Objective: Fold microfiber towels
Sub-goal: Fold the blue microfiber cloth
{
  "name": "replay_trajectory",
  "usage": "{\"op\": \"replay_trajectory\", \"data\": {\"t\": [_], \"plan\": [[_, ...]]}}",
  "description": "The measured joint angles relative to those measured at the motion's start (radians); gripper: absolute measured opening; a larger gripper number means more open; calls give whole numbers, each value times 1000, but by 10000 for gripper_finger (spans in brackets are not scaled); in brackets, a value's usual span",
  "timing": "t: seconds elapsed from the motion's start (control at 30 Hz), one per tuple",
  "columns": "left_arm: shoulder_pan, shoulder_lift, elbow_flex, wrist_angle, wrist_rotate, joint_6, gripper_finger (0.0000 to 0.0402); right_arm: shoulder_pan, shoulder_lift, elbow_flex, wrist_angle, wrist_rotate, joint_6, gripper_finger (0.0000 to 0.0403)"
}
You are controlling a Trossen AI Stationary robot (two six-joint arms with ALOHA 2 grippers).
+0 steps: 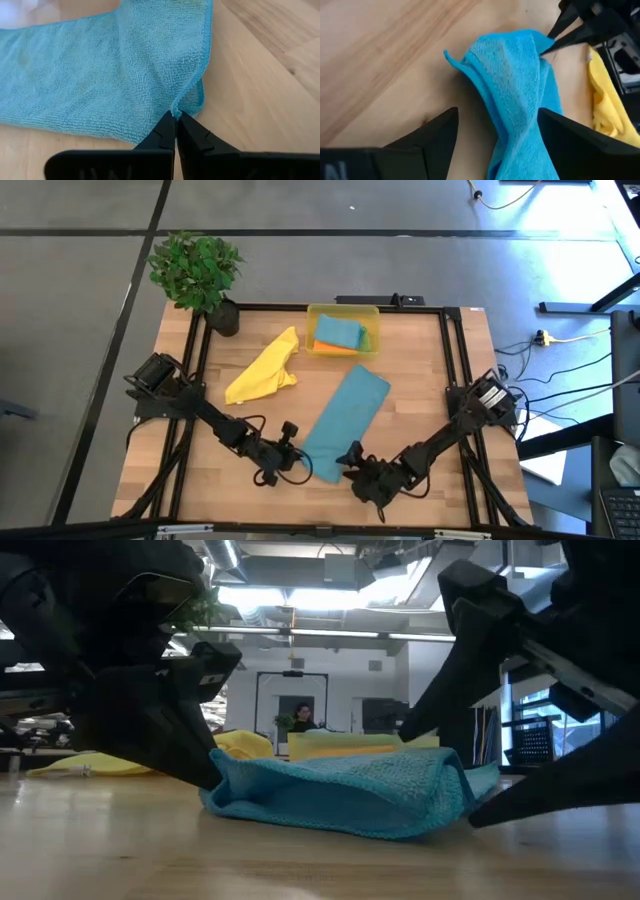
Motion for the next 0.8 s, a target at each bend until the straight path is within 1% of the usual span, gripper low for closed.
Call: {"op": "replay_trajectory", "data": {"t": [0.2, 0.43, 0.63, 0.8], "plan": [[4, 0, 1, -3, 15, -1, 0, 1, 35, 4, 57, 19, -59, 272], [6, -1, 1, -4, 16, -3, 0, -2, 43, 2, 151, 36, -132, 269], [6, -2, 2, -8, 18, -10, 0, -3, 91, 17, 211, 34, -162, 243], [6, -2, 2, -19, 19, -24, 0, -3, 117, 59, 204, 28, -191, 215]]}}
